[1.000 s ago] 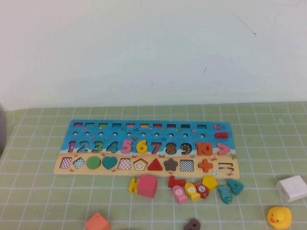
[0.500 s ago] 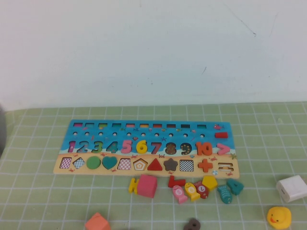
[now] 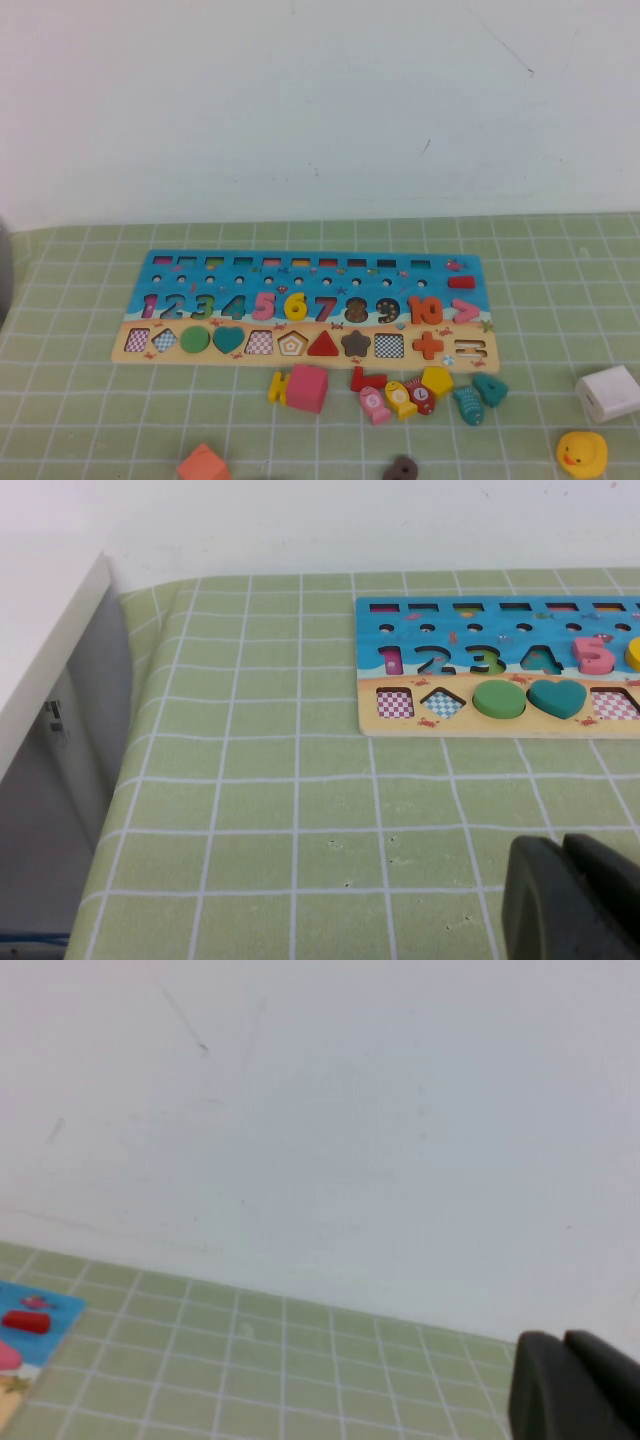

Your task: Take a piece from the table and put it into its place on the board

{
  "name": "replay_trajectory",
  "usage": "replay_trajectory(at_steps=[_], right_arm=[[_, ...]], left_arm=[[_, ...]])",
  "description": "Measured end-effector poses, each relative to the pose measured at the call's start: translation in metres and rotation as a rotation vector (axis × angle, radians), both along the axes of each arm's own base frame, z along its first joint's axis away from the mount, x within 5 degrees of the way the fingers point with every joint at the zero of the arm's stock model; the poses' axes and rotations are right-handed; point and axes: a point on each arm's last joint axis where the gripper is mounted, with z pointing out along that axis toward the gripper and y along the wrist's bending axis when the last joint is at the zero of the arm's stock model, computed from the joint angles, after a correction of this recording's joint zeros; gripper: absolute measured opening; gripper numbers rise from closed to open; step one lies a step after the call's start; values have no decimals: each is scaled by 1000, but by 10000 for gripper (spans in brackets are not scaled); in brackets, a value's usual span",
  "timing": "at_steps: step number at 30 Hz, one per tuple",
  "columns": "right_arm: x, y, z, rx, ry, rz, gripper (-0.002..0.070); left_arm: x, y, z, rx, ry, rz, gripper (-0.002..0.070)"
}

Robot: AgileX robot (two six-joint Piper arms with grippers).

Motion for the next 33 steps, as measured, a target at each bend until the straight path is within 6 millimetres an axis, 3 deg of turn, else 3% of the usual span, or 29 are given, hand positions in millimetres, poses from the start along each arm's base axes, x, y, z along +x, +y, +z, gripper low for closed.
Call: replay_trajectory(at_steps=[12,20,33], right_arm=[[-2,1,-15,127,154,-5,-1],[-8,0,-30,330,287,-31,-1],[-9,0,-33,360,323,-45,-1]], left_arm=[[0,0,0,0,0,0,-1],[0,0,0,0,0,0,-1],[0,0,0,0,0,0,-1]])
